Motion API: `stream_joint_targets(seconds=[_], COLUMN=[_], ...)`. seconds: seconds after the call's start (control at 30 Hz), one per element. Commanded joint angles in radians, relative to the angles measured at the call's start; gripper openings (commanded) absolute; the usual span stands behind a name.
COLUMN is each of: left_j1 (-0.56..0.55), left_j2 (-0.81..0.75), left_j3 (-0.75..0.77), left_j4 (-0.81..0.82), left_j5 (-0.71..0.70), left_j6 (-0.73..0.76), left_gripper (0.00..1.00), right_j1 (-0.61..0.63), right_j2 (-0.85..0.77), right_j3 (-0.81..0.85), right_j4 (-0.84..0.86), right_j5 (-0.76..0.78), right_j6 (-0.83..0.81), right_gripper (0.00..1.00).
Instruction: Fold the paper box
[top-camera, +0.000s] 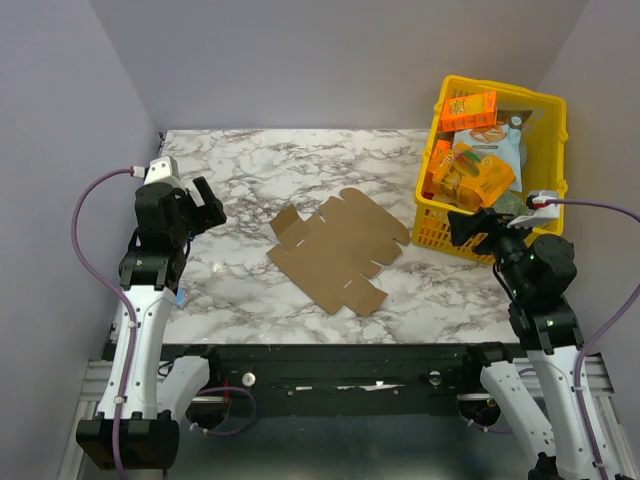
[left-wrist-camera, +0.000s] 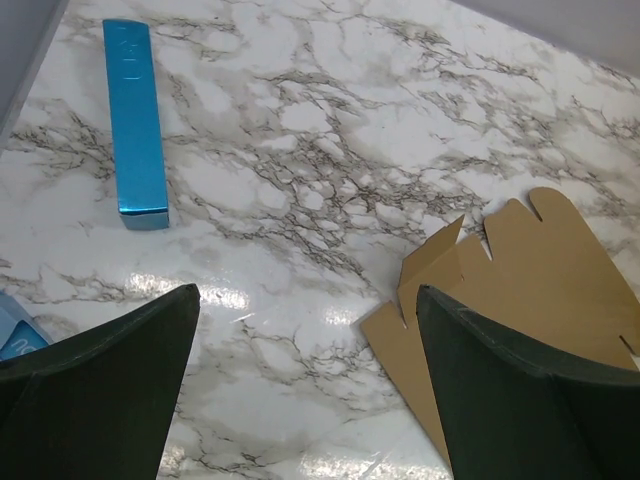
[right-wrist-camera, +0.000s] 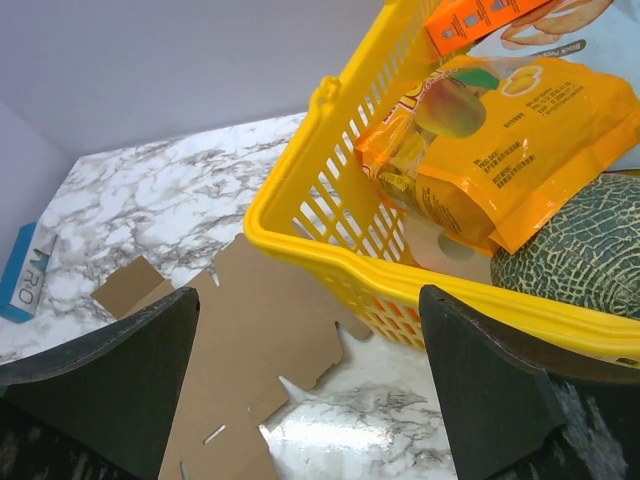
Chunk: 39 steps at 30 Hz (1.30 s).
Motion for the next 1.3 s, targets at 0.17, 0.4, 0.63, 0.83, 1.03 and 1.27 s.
stream_joint_targets(seconds=[0.17, 0.4, 0.63, 0.83, 1.03, 1.27], left_j1=[0.004, 0.003, -0.149, -0.177, -0.198, -0.221], left_j2=[-0.060, 0.035, 0.153, 0.444, 0.616, 0.745], left_j3=[-0.073, -0.067, -0.139, 0.010, 0.059, 0.100], left_j4=[0.070, 0.116, 0.340, 0.213, 0.234, 0.262], left_j5=[0.096, 0.128, 0.222, 0.166, 0.219, 0.331], left_j6=[-0.023, 0.022, 0.058, 0.204, 0.224, 0.227], left_gripper=[0.99, 0.99, 0.99, 0.99, 0.99, 0.92], right_j1=[-0.003, -0.004, 0.128, 0.143, 0.146, 0.148], right_j2=[-0.046, 0.067, 0.132, 0.110, 0.124, 0.141], right_j3=[0.027, 0.128, 0.123, 0.090, 0.090, 0.087], right_j4=[-0.021, -0.072, -0.038, -0.021, -0.067, -0.092], right_j5=[-0.037, -0.251, -0.328, -0.399, -0.407, -0.393], right_j6=[-0.056, -0.125, -0.034, -0.010, -0.074, -0.115], right_gripper=[0.98, 0.89, 0.86, 0.86, 0.87, 0.87])
